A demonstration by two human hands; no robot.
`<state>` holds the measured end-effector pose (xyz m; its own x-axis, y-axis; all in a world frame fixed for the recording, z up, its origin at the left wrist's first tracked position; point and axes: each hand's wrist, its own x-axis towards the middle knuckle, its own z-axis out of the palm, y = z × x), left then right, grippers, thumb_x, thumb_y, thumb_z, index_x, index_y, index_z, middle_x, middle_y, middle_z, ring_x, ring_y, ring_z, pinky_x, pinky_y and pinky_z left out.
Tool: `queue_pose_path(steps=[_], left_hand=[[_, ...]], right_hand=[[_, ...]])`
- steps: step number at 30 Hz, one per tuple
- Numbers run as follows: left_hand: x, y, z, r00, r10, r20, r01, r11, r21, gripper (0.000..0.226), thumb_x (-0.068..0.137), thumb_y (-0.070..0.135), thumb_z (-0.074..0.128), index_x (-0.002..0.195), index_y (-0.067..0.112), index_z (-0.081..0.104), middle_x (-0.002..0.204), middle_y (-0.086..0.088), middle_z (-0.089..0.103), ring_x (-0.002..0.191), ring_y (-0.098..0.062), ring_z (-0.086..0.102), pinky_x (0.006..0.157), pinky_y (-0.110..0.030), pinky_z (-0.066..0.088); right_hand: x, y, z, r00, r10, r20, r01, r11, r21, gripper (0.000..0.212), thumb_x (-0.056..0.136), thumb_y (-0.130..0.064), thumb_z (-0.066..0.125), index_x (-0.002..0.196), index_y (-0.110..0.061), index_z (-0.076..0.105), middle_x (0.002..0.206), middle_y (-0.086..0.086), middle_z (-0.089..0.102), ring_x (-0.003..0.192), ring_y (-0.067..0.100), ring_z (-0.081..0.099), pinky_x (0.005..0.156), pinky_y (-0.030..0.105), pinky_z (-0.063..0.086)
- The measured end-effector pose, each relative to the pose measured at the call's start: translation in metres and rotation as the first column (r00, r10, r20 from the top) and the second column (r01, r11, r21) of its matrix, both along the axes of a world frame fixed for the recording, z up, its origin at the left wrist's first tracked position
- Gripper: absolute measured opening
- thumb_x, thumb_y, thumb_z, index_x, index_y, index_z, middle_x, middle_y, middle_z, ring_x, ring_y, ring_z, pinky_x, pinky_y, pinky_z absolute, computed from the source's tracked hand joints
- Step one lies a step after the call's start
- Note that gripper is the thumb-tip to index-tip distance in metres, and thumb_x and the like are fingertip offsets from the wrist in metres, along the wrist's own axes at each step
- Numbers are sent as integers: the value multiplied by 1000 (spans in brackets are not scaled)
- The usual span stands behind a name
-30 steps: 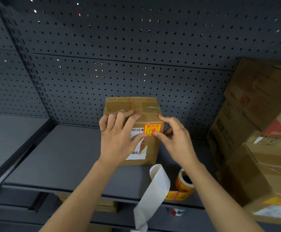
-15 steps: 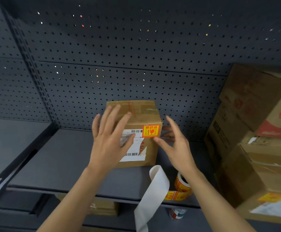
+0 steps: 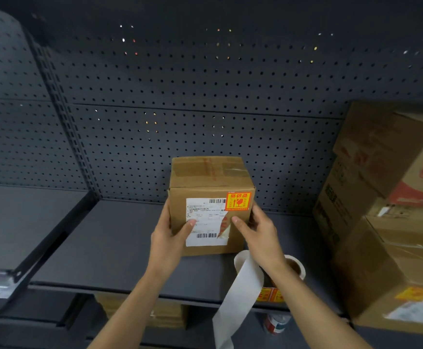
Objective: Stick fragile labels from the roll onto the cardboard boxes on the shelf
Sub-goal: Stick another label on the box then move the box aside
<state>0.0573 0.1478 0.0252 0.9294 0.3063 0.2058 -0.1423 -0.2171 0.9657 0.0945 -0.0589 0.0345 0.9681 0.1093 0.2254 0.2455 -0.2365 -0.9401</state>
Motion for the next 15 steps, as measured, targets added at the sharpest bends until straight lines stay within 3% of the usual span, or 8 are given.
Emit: queue_pose_path(steps=[4,15], left_hand=[[-16,-5,14,998,9,68,-10,1000,2,64,93,18,70,149,29,43,124,15,70,113,-3,67,92,-23,57],[-45,-23,68,958,-23,285,47,996,-80,62,87,25,72,144,31,49,123,16,70,115,-6,66,102,-44,53]], right_hand=[[-16,1,12,998,-32,53,28,998,60,44,96,-17,65,138,-29,56,117,-18,72,113,0,65,102,33,53],[-61,-11,67,960,-132,246,100,985,137,45,97,-16,64,140,-29,54,126,-11,69,123,10,61,105,43,50]])
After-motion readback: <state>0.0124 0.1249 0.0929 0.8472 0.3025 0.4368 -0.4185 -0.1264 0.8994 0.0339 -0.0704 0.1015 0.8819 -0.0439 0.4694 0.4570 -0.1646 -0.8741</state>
